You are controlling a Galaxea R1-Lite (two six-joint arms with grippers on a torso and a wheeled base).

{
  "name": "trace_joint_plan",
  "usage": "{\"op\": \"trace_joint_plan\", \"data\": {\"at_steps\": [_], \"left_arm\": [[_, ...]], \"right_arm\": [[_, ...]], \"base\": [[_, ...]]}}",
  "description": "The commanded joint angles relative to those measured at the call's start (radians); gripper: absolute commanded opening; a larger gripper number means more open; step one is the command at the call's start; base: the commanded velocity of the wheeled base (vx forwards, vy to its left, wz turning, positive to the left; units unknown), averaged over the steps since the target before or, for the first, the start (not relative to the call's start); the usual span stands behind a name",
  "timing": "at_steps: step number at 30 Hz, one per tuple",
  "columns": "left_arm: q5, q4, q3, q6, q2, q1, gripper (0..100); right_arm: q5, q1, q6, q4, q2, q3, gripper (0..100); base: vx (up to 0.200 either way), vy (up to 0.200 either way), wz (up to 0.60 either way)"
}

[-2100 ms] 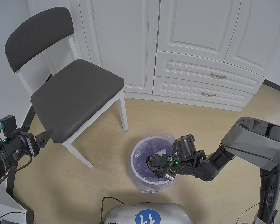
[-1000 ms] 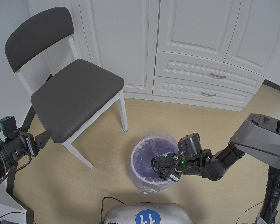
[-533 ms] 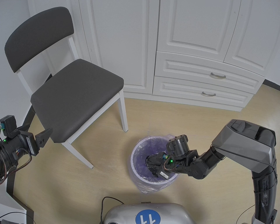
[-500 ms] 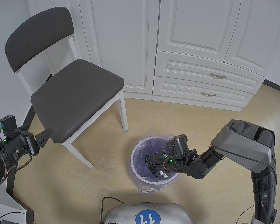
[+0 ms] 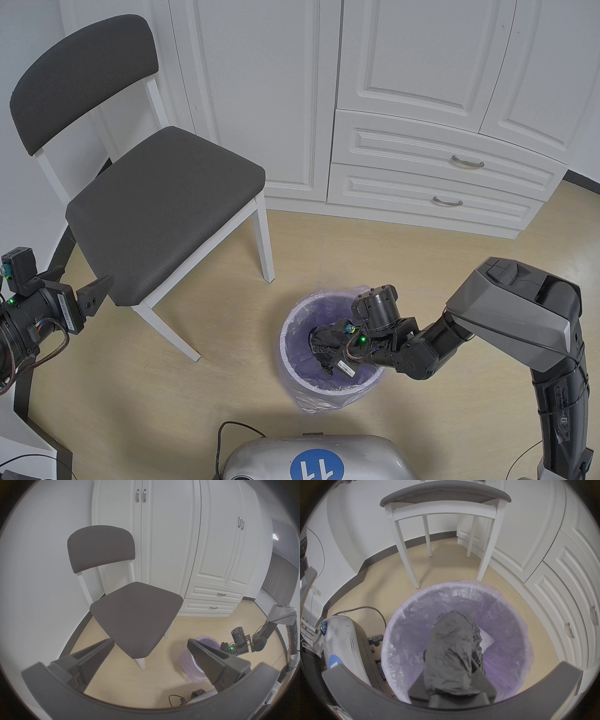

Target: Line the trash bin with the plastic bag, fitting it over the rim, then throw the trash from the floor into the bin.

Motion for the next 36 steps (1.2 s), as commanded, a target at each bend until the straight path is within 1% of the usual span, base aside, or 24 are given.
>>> {"op": "trace_joint_plan", "data": {"at_steps": [1, 5, 9, 20, 21, 24, 26, 34, 36], "left_arm": [[0.0, -0.002, 0.0, -0.001, 0.0, -0.001, 100], [0.0, 0.0, 0.0, -0.001, 0.0, -0.001, 100], [0.0, 0.0, 0.0, -0.001, 0.002, 0.0, 100], [0.0, 0.0, -0.003, -0.001, 0.002, 0.008, 100], [0.0, -0.002, -0.011, -0.002, 0.002, 0.023, 100], [-0.007, -0.002, -0.012, -0.002, 0.002, 0.048, 100], [-0.02, -0.002, -0.012, -0.002, 0.002, 0.051, 100], [-0.029, -0.002, -0.009, -0.001, 0.0, 0.051, 100], [-0.029, -0.002, -0.009, -0.001, -0.001, 0.051, 100]], "right_arm": [[0.001, 0.014, -0.002, -0.006, -0.028, 0.075, 0], [0.002, 0.046, 0.002, -0.006, -0.046, 0.122, 0], [0.001, 0.052, 0.001, 0.0, -0.028, 0.099, 0], [-0.005, -0.014, 0.004, 0.052, 0.076, -0.103, 0], [-0.019, -0.023, 0.007, 0.054, 0.086, -0.162, 0], [-0.028, -0.023, 0.056, 0.057, 0.072, -0.209, 0], [-0.028, -0.015, 0.076, 0.059, 0.047, -0.201, 0], [-0.031, 0.008, 0.076, 0.054, -0.023, -0.036, 0], [-0.034, 0.009, 0.077, 0.054, -0.037, -0.016, 0]], "base": [[0.0, 0.0, 0.0], [0.0, 0.0, 0.0], [0.0, 0.0, 0.0], [0.0, 0.0, 0.0], [0.0, 0.0, 0.0], [0.0, 0.0, 0.0], [0.0, 0.0, 0.0], [0.0, 0.0, 0.0], [0.0, 0.0, 0.0]]}}
